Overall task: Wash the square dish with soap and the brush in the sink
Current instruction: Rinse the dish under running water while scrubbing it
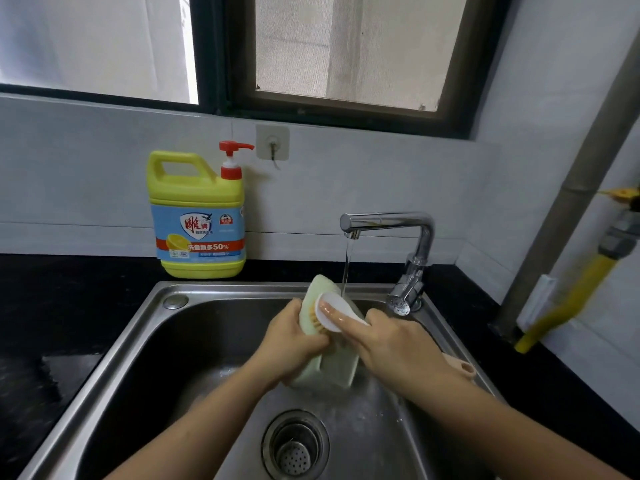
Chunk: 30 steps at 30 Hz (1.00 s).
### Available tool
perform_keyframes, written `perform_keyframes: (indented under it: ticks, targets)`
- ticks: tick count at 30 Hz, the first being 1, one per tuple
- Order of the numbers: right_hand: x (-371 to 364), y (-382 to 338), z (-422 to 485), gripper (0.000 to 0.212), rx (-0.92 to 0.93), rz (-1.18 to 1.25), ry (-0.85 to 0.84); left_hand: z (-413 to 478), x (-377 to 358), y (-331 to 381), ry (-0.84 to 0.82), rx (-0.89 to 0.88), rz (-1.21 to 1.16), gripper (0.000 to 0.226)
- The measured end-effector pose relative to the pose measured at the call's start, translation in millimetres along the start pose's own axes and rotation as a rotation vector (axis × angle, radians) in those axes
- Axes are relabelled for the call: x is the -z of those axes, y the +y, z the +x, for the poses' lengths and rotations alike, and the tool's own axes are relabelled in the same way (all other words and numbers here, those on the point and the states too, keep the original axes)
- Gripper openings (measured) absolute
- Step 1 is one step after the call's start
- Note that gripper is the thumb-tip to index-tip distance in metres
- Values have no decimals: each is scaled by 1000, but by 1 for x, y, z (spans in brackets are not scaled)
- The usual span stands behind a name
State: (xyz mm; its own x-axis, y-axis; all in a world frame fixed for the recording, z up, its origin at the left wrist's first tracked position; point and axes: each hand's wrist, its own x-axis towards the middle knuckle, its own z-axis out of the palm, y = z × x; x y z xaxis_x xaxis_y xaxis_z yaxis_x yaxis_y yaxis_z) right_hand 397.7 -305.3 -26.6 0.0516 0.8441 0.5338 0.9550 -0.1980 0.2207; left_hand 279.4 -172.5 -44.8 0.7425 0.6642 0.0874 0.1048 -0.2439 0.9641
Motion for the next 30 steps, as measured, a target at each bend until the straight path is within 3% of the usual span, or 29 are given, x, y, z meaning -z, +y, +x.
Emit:
perform_keyframes:
  ticks: [5,7,10,14,17,20,26,30]
  targets:
    - [7,-2,16,75,-121,-73,-26,2,-12,3,-118,-105,191,50]
    - [13,2,31,69,-206,-109,-142,2,-15,3,-122,-121,292,36]
    - [10,15,38,62,-307,24,-274,5,-16,3,-112,-119,363,37]
    - [13,6,36,61,-248,-1,-285,9,-14,7,-95,-69,307,32]
    - [6,-5,23,74,-87,-108,-184,10,-12,12,-23,-40,191,36]
    - [1,0,16,76,-53,-73,-140,12,-10,10,46,4,144,37]
    - [-6,31,15,55,-402,125,-336,7,-5,10,128,42,49,37]
    - [-16,32,4,57,-652,537,-356,7,3,14,189,49,-77,39]
